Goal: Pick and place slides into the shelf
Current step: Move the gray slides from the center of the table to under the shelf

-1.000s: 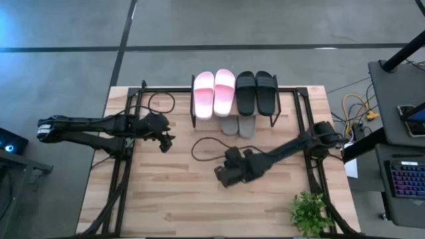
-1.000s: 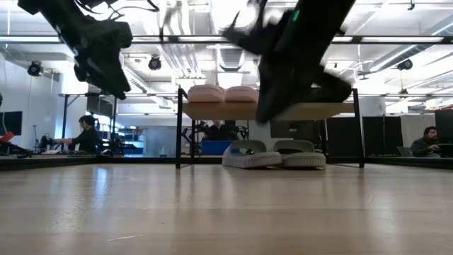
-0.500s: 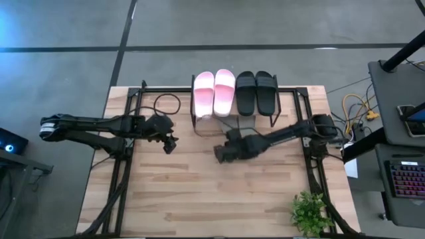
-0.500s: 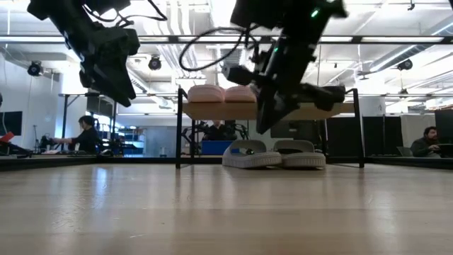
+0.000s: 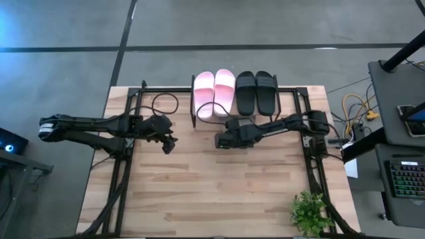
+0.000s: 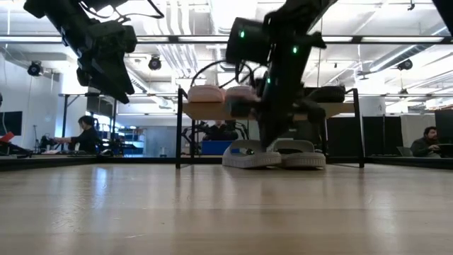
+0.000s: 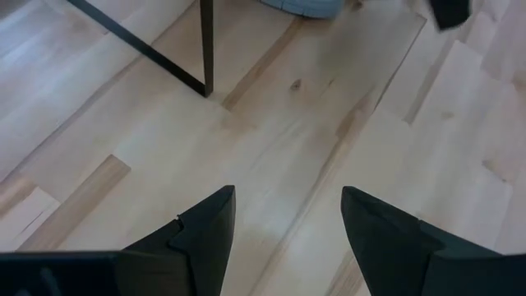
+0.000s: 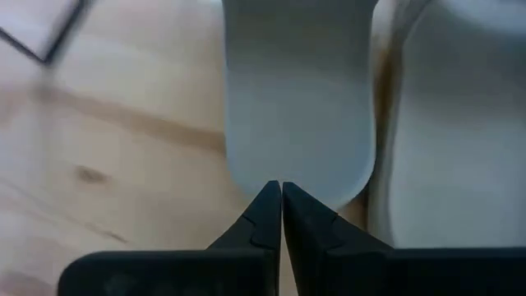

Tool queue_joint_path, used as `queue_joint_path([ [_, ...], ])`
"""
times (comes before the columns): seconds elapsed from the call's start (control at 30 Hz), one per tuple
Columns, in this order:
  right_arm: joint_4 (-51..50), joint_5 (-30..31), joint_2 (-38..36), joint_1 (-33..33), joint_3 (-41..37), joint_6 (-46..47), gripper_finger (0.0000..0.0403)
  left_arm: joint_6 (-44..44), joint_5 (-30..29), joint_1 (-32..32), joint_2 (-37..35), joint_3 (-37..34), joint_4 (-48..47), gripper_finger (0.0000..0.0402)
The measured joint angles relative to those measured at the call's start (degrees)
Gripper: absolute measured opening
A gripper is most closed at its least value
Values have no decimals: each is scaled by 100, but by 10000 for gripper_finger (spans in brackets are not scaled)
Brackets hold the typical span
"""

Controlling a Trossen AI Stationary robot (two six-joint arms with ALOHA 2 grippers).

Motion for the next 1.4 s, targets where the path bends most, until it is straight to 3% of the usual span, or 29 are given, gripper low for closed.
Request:
queue_joint_path([
  [0.27,144,-118,524,-51,11,1,8,13,-2,-1,0,0,-31,208],
  [0.57,649,-144,559,-171,151,-475,8,45,-23,0,0,-15,-58,208],
  [0.93,242,134,284,38,372,-592,8,55,-40,-1,0,-57,-84,208],
  [1.03,-541,207,34,276,462,-250,8,165,-51,-2,0,-59,-109,208],
  [1.2,-2259,112,-245,783,327,1314,8,278,-150,-2,0,-66,-173,208],
  [1.4,-2372,-137,-285,1086,-57,2169,8,359,-289,-2,0,-110,-147,208],
])
